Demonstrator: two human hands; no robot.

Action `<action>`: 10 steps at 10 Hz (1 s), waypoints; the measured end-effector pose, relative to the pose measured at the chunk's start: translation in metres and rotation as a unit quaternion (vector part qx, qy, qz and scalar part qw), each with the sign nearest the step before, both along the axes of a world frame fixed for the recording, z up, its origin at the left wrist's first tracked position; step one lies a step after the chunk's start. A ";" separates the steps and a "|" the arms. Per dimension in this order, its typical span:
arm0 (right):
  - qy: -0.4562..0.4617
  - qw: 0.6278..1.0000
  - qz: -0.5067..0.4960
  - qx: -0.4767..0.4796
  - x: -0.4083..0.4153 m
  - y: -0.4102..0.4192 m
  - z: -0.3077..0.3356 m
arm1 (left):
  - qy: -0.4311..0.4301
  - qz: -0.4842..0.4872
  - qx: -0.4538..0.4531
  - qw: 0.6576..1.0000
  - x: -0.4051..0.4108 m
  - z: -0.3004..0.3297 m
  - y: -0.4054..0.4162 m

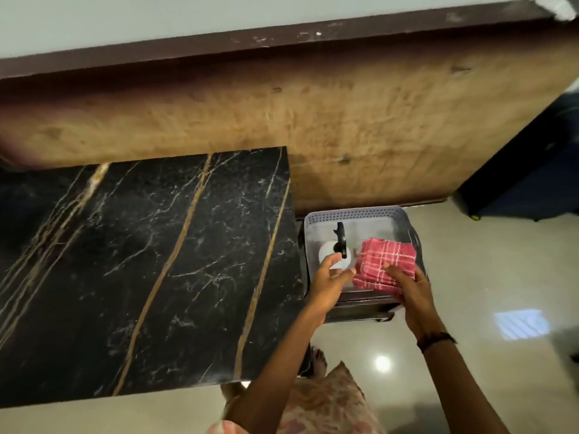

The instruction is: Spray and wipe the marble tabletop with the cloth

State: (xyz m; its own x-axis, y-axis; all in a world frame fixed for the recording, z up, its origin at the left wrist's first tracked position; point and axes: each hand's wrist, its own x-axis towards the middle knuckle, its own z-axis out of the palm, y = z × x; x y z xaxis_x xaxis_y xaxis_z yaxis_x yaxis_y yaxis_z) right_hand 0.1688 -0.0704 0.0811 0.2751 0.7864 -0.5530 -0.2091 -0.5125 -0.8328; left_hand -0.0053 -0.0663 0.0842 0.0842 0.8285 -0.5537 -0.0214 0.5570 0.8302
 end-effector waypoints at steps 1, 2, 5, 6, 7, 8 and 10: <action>-0.054 0.998 -0.029 -0.012 0.029 0.022 -0.029 | 0.062 -0.002 -0.008 0.998 0.020 -0.007 0.014; -0.085 0.995 -0.024 -0.045 0.047 0.049 -0.061 | 0.128 -0.029 0.035 0.991 0.035 -0.014 0.026; -0.100 0.977 0.137 -0.126 0.065 0.116 -0.146 | 0.213 -0.097 0.098 0.967 0.050 -0.061 0.043; -0.137 0.972 0.102 -0.164 0.077 0.121 -0.167 | 0.210 -0.084 0.096 0.969 0.051 -0.070 0.044; -0.179 0.959 0.122 -0.181 0.088 0.117 -0.177 | 0.207 -0.085 0.094 0.970 0.050 -0.073 0.044; -0.200 0.952 0.152 -0.174 0.085 0.107 -0.165 | 0.184 -0.096 0.084 0.975 0.044 -0.072 0.046; -0.261 0.964 0.039 -0.031 0.025 0.061 -0.111 | 0.159 -0.020 0.065 0.985 0.028 -0.054 0.039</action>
